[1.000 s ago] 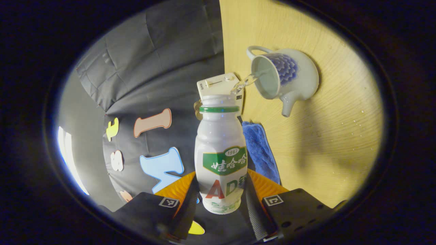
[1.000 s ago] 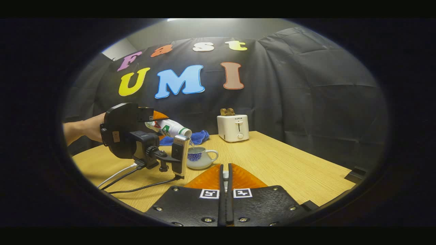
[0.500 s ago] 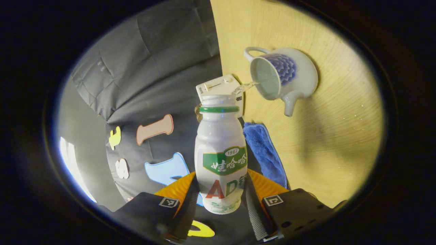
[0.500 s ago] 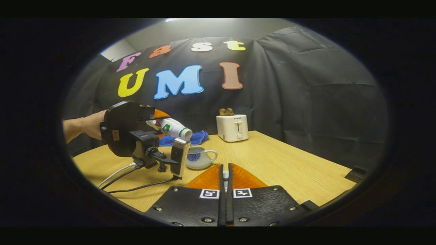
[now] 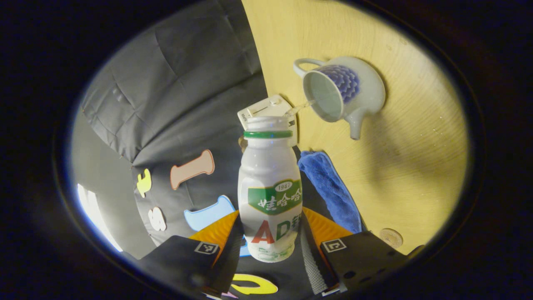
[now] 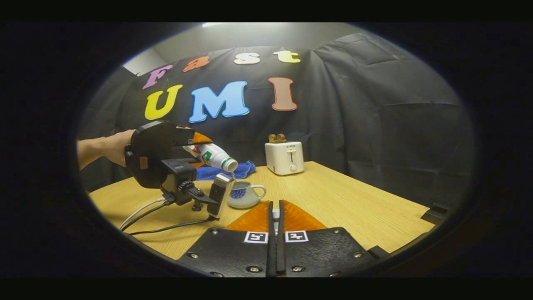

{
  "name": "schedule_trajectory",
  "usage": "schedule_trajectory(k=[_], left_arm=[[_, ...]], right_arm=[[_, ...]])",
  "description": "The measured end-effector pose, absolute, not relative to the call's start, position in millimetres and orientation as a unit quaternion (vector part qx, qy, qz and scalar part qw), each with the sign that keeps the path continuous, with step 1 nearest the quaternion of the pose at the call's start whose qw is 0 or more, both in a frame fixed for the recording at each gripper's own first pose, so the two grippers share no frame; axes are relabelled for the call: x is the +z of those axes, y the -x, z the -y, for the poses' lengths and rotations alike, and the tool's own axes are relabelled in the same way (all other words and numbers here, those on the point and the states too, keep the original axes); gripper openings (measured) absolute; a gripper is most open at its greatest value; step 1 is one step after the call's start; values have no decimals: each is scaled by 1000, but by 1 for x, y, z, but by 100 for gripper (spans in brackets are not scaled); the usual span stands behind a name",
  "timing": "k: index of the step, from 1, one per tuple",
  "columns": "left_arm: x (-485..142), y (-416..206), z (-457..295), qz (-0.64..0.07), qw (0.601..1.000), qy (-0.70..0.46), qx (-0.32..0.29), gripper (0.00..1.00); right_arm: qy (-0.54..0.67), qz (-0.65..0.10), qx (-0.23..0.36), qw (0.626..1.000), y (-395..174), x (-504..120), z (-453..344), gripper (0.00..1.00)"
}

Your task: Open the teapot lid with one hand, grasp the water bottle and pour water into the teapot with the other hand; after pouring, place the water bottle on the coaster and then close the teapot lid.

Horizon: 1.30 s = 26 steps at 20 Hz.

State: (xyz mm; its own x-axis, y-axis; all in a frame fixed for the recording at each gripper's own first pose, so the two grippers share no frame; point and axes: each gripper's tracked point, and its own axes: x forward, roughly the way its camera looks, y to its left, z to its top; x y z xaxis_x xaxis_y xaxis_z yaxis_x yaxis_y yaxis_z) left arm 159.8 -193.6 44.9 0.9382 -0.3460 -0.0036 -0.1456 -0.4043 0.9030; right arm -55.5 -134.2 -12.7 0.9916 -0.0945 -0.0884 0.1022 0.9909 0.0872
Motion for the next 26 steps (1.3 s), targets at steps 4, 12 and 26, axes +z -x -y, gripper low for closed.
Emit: schedule_trajectory(k=[4,12,26], left_arm=[[52,-158,196,155,514,-838,-95,82],[54,-159,199,165,511,-838,-94,75],[29,-163,191,121,587,-789,-132,75]], right_arm=[[-51,-40,-50,997,55,-11,135,0],[-51,-45,-54,996,57,-12,138,0],[-50,-53,-53,996,60,-13,135,0]])
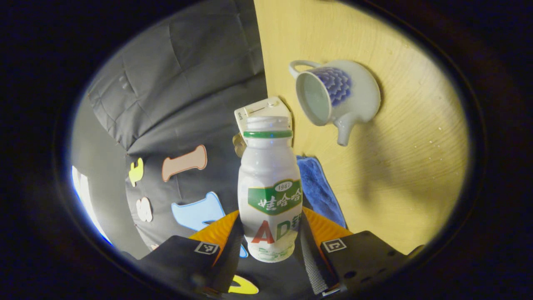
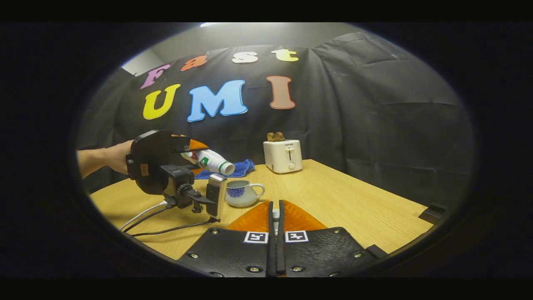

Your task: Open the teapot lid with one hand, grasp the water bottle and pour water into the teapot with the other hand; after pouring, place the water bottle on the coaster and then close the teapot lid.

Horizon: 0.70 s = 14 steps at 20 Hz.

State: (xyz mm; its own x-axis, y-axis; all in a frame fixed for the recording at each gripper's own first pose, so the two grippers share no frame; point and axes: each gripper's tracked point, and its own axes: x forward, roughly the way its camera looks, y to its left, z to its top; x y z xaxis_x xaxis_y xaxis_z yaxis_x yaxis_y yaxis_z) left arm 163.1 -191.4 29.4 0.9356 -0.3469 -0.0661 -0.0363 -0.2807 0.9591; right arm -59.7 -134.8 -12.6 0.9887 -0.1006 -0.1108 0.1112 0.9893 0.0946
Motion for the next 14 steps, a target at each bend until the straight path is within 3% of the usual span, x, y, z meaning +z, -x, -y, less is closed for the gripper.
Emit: schedule_trajectory(k=[2,3,4,7,8,9,10,14], left_arm=[[22,-165,190,105,607,-774,-149,75],[20,-164,190,102,615,-767,-153,82],[17,-166,189,100,621,-761,-157,75],[11,-165,189,94,634,-750,-165,75],[10,-165,189,92,637,-747,-167,82],[8,-165,188,91,643,-741,-168,75],[6,-166,188,89,651,-734,-169,75],[-4,-167,183,70,718,-673,-167,77]], right_arm=[[-49,-54,-54,996,59,-13,134,0],[-48,-55,-54,996,59,-12,134,0],[-47,-55,-53,996,59,-12,132,0],[-41,-53,-55,996,59,-9,134,0],[-40,-53,-56,996,58,-8,134,0],[-38,-53,-57,996,56,-7,134,1],[-35,-53,-56,996,55,-7,134,0],[-25,-57,-45,997,46,-5,129,1]])
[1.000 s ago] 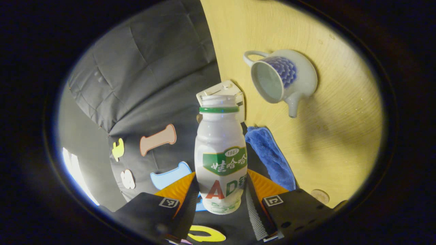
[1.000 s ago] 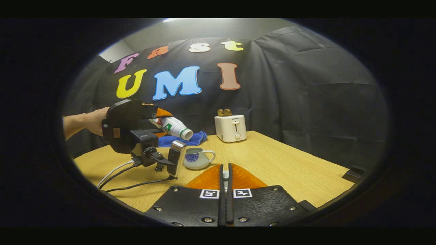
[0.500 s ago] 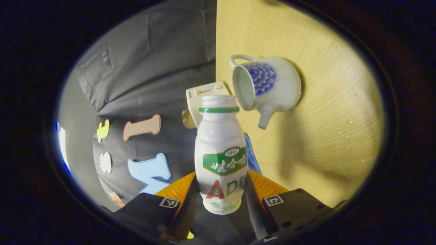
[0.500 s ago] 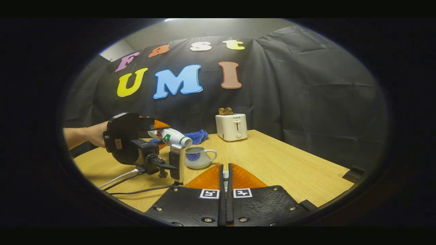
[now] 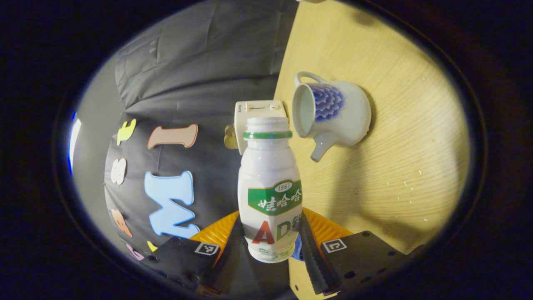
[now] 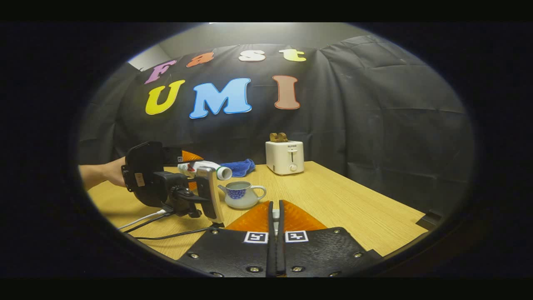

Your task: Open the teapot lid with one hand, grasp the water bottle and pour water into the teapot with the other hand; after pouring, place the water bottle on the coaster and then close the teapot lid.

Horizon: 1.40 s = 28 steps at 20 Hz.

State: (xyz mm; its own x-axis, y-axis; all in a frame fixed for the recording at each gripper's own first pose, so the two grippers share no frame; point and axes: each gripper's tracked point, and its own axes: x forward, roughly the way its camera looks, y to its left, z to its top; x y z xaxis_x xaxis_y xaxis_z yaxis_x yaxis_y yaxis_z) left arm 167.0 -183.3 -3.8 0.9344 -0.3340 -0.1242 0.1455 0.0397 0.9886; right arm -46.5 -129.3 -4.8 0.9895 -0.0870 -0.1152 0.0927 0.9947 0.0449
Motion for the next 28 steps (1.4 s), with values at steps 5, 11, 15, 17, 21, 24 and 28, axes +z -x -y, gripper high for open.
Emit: schedule_trajectory(k=[5,11,15,17,21,24,28], left_arm=[[-3,-168,177,61,824,-541,-161,82],[-13,-186,177,46,903,-395,-165,82],[-29,-191,172,8,941,-294,-169,82],[-33,-190,172,-13,960,-219,-174,82],[-25,-194,158,-3,982,-124,-145,81],[-24,-191,150,-12,986,-87,-140,81],[-26,-196,141,-20,989,-53,-137,81]], right_arm=[[-35,-38,-7,999,27,16,112,1],[-17,-27,38,999,-14,35,86,1],[-9,-22,57,998,-46,40,69,0],[4,-18,57,998,-62,42,63,0],[18,-24,56,998,-86,36,55,1],[14,-37,51,998,-100,26,54,1],[9,-47,40,998,-108,18,58,0]])
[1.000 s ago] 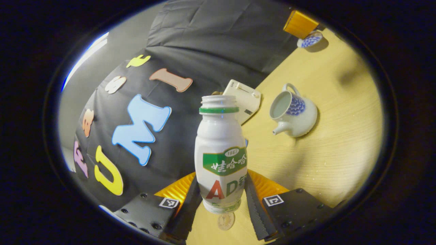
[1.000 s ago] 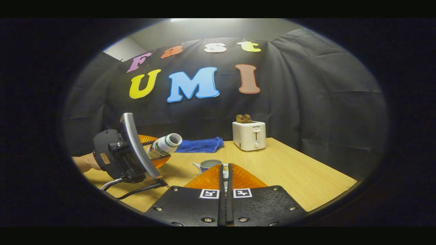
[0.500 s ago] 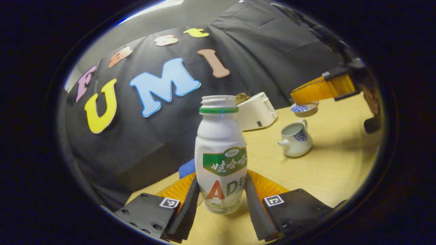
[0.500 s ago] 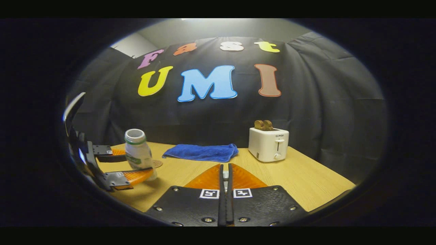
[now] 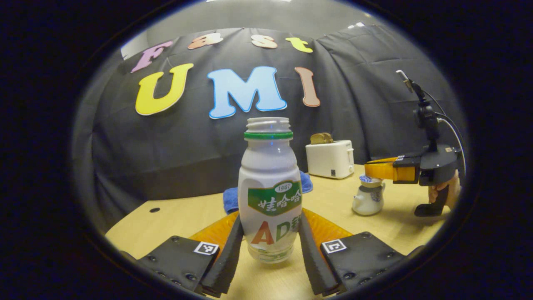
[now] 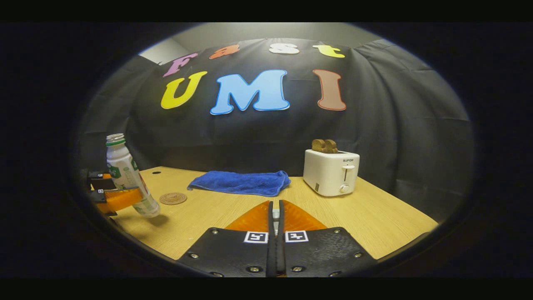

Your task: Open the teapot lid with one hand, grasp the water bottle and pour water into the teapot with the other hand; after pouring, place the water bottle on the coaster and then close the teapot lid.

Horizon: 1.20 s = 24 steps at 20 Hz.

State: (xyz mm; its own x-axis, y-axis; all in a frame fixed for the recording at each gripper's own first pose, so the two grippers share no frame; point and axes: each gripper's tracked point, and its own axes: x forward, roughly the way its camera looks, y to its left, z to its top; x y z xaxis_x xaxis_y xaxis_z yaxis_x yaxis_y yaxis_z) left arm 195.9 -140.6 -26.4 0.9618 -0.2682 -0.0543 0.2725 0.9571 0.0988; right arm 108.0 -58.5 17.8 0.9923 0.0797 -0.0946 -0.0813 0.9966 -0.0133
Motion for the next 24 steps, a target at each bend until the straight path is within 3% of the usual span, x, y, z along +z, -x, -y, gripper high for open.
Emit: schedule_trajectory(k=[11,13,14,15,17,18,20,22,24], left_arm=[[-27,-196,117,-29,993,-27,-108,75],[-27,-199,115,-31,994,-27,-106,75],[-27,-200,114,-32,994,-25,-104,75],[-26,-201,112,-33,994,-22,-103,75],[-24,-203,107,-32,994,-10,-101,81],[-20,-208,103,-33,994,-5,-101,81],[-13,-220,95,-33,995,3,-96,75],[-14,-235,91,-40,994,19,-98,81],[-18,-251,85,-53,993,36,-102,75]], right_arm=[[-1,-77,38,996,-112,-5,60,0],[-5,-79,33,996,-112,-7,62,6],[-5,-73,28,997,-109,-2,63,0],[-2,-60,24,998,-106,6,64,2],[3,-29,28,999,-96,24,57,24],[6,-17,38,999,-84,32,48,57],[24,-9,62,998,-64,31,24,64],[51,-14,84,995,-44,20,-1,81],[79,-16,101,992,-26,8,-25,79]])
